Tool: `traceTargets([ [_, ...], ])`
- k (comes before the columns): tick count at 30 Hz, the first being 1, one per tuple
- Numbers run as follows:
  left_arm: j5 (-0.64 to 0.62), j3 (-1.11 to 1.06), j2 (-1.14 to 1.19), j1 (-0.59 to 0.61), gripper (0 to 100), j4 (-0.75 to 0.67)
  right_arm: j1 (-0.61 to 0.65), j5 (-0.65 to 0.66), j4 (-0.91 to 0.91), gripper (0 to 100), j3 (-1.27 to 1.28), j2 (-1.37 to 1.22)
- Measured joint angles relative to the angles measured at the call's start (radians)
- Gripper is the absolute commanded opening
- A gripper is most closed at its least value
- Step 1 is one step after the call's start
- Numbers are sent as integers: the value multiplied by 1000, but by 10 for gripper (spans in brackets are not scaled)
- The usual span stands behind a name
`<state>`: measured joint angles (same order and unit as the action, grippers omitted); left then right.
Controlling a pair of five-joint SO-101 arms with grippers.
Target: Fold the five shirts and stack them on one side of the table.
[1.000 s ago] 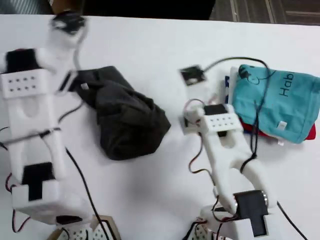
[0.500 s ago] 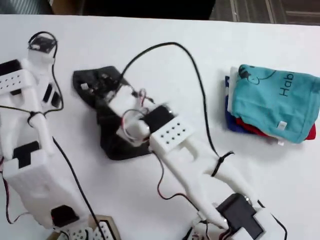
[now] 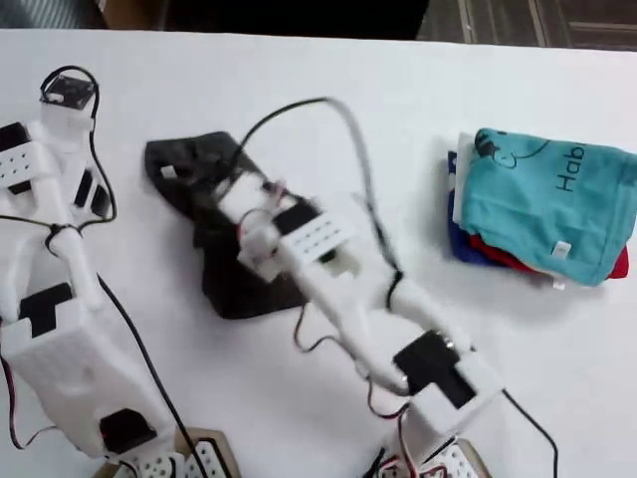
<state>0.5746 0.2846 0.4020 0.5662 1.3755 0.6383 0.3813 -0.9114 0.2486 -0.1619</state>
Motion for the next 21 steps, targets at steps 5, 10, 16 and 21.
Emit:
traceTargets([
  [5, 0, 0, 6, -2, 194, -3, -236, 0, -14, 21, -48, 29],
  [10, 0, 0, 6, -38, 194, -43, -423, 0, -77, 21, -48, 175],
  [16, -48, 0, 6, -169, 228, -110, -485, 0, -130, 21, -43, 295],
  [21, -172, 84, 8, -265, 287, -140, -485, 0, -173, 21, 71, 302],
])
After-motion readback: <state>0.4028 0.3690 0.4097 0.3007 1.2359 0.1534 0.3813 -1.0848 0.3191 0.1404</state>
